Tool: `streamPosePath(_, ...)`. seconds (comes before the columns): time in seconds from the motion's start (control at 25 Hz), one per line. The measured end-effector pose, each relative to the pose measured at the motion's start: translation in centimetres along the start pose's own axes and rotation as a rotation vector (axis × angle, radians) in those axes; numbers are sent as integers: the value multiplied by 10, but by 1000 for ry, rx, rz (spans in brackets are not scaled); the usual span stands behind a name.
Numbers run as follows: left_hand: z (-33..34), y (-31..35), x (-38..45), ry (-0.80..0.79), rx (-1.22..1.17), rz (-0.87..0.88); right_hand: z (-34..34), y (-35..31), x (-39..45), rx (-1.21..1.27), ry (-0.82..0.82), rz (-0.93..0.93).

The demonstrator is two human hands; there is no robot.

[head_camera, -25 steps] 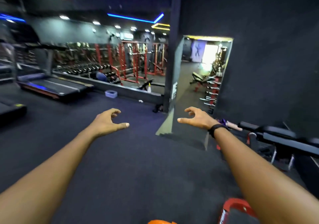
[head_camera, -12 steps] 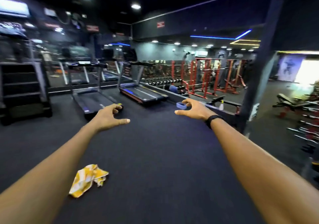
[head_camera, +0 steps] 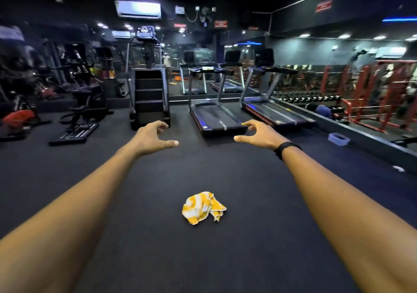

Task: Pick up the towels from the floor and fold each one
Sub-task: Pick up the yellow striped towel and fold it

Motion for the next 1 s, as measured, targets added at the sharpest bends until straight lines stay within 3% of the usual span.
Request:
streamPosePath(0.36, 4, -119, 138, 28, 38, -151, 92, -19, 202, 5, -96, -95)
streamPosePath(0.64, 15, -144, 316, 53, 16, -154, 91, -13, 379, -31, -121, -117)
streamPosePath(1.0, 95, -221, 494, -51, -21, -160, 145, 50, 552, -58, -129, -31)
Point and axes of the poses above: each hand's wrist, its own x-axis towards the middle knuckle, its own z-axis out of the palm, y = z × x, the point moved 2 cm from there along x, towards the middle knuckle, and after that the axes turned 3 degrees about y, right-handed, at the moved point
